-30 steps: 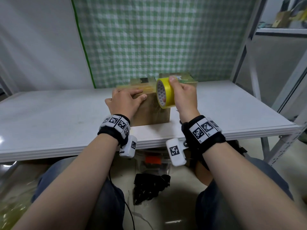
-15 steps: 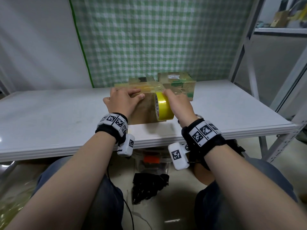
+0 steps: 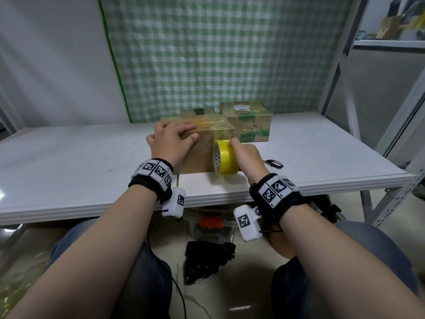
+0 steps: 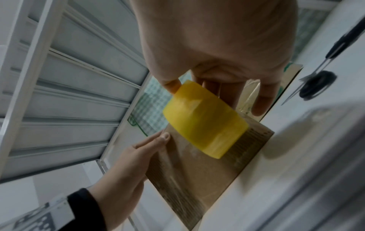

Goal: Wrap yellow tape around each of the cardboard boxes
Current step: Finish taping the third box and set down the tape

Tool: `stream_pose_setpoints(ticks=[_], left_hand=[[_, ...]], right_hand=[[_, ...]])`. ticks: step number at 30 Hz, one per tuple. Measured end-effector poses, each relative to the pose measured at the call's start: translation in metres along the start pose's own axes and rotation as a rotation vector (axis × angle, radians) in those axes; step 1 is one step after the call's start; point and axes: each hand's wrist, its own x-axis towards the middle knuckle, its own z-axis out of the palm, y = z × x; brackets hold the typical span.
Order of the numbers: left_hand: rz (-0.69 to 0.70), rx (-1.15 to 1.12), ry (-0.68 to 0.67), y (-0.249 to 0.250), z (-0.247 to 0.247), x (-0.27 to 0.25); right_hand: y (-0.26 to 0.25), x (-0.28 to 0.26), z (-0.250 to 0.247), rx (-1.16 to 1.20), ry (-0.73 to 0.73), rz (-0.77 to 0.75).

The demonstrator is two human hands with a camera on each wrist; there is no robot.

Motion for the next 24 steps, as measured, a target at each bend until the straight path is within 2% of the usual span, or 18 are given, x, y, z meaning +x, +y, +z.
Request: stream_pose_setpoints(ticks=[4,6,8,10,11,14,17,21,24], left_hand=[[-0.013,-0.116,0.030,-0.015,-0.003,0.001],[-0.160,-0.313,0.083,-0.018,-0.005,-0.005],[-0.396,-0.532,0.104,-0.022,-0.004,-0.007],[-0.555,-0.617,0.027,-0.025,-0.005,-0.010],[-0.581,-0.611,-0.030,-0.025,-0.004,-0.012],[-0.537,-0.591,-0.048,-0.020,-0.004,-0.018],[-0.409,-0.603,-0.013,-0.015,-0.004,-0.019],[-0.310,-0.555,0.067,-0.014,-0.014,-0.015],[-0.256,-0.505,0.086,-0.015,-0.022,-0.012]], right_hand=[[0.005,0.006,0.004,0.031,-0.004,-0.036],[0.004,0.007,0.005,0.038,-0.019,-0.035],[0.002,0.009,0.006,0.047,-0.026,-0.025],[0.004,0.013,0.005,0.067,-0.021,-0.006],[0.005,0.016,0.005,0.074,-0.010,0.007],[0.005,0.021,0.004,0.106,-0.001,0.031],[0.010,0.033,0.004,0.199,0.016,0.057],[-0.013,0.012,-0.002,0.268,0.015,0.022],[-0.013,0.020,-0.007,0.313,0.023,-0.051]])
